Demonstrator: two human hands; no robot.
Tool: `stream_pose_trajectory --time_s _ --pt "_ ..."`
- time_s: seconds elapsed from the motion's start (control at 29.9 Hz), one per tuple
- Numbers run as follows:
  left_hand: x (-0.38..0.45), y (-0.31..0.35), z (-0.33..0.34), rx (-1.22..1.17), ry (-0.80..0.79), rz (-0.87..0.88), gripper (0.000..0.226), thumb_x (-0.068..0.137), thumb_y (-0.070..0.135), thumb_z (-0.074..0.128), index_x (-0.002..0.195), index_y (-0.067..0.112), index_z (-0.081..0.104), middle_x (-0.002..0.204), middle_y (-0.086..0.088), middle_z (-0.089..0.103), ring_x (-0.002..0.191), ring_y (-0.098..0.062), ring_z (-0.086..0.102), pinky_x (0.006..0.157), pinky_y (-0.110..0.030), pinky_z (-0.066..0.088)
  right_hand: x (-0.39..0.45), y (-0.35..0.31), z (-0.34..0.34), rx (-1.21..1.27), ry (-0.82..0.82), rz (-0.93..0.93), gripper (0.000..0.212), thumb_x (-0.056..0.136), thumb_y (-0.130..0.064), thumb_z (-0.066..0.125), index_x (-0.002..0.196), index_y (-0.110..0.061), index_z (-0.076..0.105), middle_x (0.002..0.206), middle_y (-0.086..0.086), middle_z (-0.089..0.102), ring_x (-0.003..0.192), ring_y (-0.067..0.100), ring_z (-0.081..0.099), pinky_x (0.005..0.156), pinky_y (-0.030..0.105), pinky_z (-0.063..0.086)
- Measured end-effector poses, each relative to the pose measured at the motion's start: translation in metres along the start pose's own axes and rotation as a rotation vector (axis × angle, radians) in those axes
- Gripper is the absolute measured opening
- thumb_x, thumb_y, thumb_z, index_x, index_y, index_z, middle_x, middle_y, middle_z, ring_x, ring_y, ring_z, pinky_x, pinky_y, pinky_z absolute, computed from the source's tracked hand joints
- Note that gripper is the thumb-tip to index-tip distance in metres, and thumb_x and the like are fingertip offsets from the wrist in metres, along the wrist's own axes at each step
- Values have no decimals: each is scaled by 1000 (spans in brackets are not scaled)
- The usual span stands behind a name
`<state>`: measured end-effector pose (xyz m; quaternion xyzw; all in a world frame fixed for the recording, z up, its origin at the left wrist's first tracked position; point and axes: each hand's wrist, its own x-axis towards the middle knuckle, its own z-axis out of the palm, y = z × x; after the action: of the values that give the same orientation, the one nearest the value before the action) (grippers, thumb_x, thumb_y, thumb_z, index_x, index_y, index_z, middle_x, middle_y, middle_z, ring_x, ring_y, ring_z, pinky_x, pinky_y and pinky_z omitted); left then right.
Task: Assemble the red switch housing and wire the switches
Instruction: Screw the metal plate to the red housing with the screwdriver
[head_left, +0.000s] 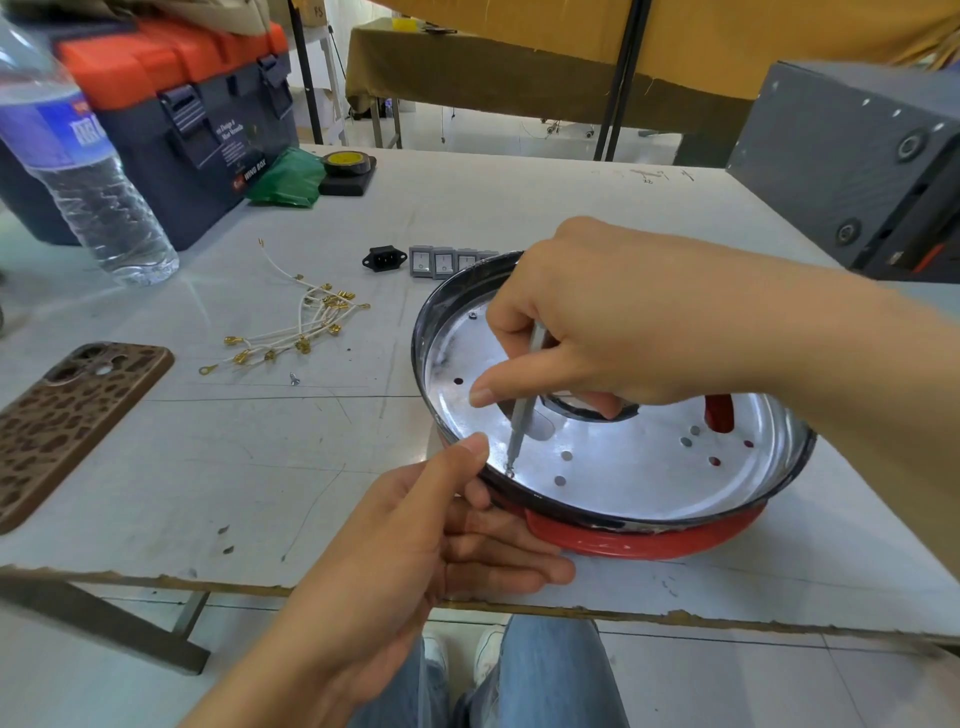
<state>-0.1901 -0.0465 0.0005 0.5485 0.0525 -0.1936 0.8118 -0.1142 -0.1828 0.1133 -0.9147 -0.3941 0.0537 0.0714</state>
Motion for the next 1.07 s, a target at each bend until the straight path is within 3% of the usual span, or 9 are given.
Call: stream_pose_trajectory --time_s 0.23,0.37,0.5,0.57,0.64,0.74,0.84,0.94,1.07 --pt "-1 5 -5 19 -28 -41 47 62 50 64 73 7 47 79 -31 69 74 -42 71 48 -28 56 -6 1 -7 107 -124 -26 17 83 -37 65 76 -24 57 46 -17 58 56 -12 55 60 4 39" --pt "-3 19 -12 279 -8 -57 57 64 62 72 70 8 56 73 -25 70 59 -32 69 46 -26 52 -5 3 -11 123 -172 -52 10 84 -24 67 78 -25 58 52 -17 61 58 -11 55 59 4 38" --pt "8 35 -31 781 329 352 50 56 71 61 67 22 58 59 4 64 50 -8 56 54 -23 45 -3 3 -11 122 -162 -62 9 83 -25 69 79 -26 62 66 -12 67 65 -7 57 63 6 41" --pt "18 44 -38 875 429 594 40 63 67 54 76 29 57 75 16 61 66 2 55 63 -12 43 -2 3 -11 135 -162 -59 9 83 -24 70 78 -26 63 65 -11 67 64 -4 59 63 6 41" --pt "27 52 -36 1029 339 742 32 72 56 51 92 32 58 105 19 58 102 4 53 85 -10 40 -1 3 -11 153 -164 -50 9 83 -24 70 75 -24 64 60 -10 66 59 -3 59 60 5 41" --pt "38 59 -29 1158 68 805 25 81 36 56 103 28 64 123 19 55 129 -4 39 107 -30 33 1 2 -11 151 -167 -29 12 82 -28 69 73 -24 63 56 -10 64 58 -2 60 62 5 41" --pt "46 61 -22 1184 -77 780 21 81 18 58 88 37 64 114 18 61 122 -3 44 111 -45 27 1 2 -11 120 -157 -24 17 81 -34 69 69 -24 62 52 -7 62 55 -1 58 60 5 40" --pt "50 59 -23 1227 -94 768 19 83 19 55 82 24 73 106 6 68 119 -9 51 114 -46 20 2 2 -10 43 -131 -38 25 81 -43 65 65 -24 61 52 -8 59 56 0 53 59 8 39" --pt "50 55 -25 1283 -100 792 36 89 32 43 84 17 76 96 8 71 112 -8 54 113 -47 23 6 3 -3 -129 -22 -47 39 67 -58 43 72 -26 64 61 -8 62 54 0 48 47 20 36"
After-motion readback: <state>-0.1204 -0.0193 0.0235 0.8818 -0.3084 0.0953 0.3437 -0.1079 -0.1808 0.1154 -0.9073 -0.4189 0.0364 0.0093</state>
